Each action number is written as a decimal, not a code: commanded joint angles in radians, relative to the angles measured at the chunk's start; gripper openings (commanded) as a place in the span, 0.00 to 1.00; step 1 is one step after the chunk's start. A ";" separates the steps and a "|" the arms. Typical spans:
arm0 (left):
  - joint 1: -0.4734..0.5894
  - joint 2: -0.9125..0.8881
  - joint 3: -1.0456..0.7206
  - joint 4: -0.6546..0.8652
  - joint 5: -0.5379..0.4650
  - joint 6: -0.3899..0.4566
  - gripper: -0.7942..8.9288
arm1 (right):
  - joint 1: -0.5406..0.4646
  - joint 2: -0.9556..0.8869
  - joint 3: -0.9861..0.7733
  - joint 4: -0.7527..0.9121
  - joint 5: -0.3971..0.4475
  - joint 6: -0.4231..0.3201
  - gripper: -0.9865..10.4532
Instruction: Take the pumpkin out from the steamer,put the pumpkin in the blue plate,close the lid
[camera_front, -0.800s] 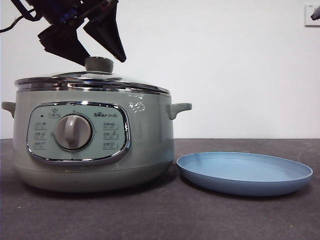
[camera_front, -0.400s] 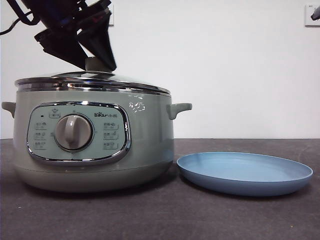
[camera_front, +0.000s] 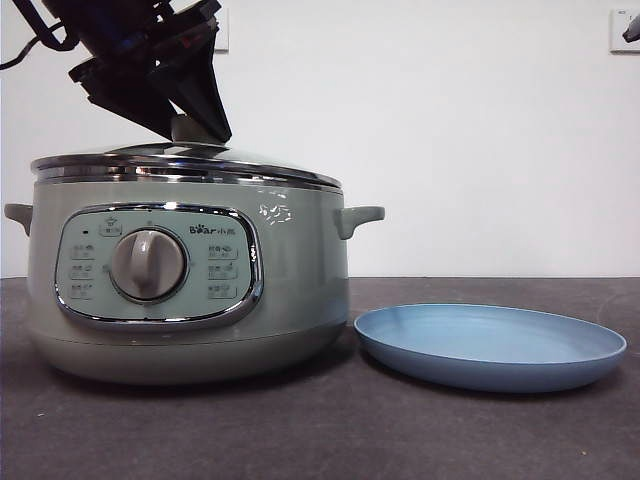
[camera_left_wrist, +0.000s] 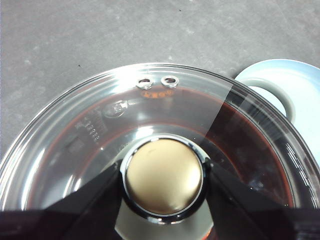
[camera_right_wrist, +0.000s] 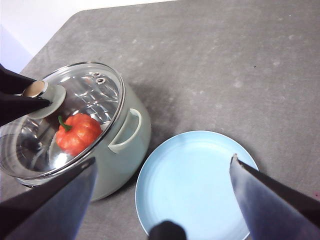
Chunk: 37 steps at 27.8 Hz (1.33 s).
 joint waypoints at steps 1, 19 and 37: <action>-0.005 -0.018 0.002 0.032 0.013 0.021 0.07 | 0.000 0.001 0.002 0.006 -0.002 0.022 0.47; -0.005 -0.401 0.003 0.014 -0.248 0.021 0.07 | 0.213 0.126 0.006 0.217 -0.008 0.032 0.47; -0.004 -0.668 0.003 -0.151 -0.588 0.043 0.07 | 0.542 0.800 0.668 -0.160 0.060 -0.183 0.56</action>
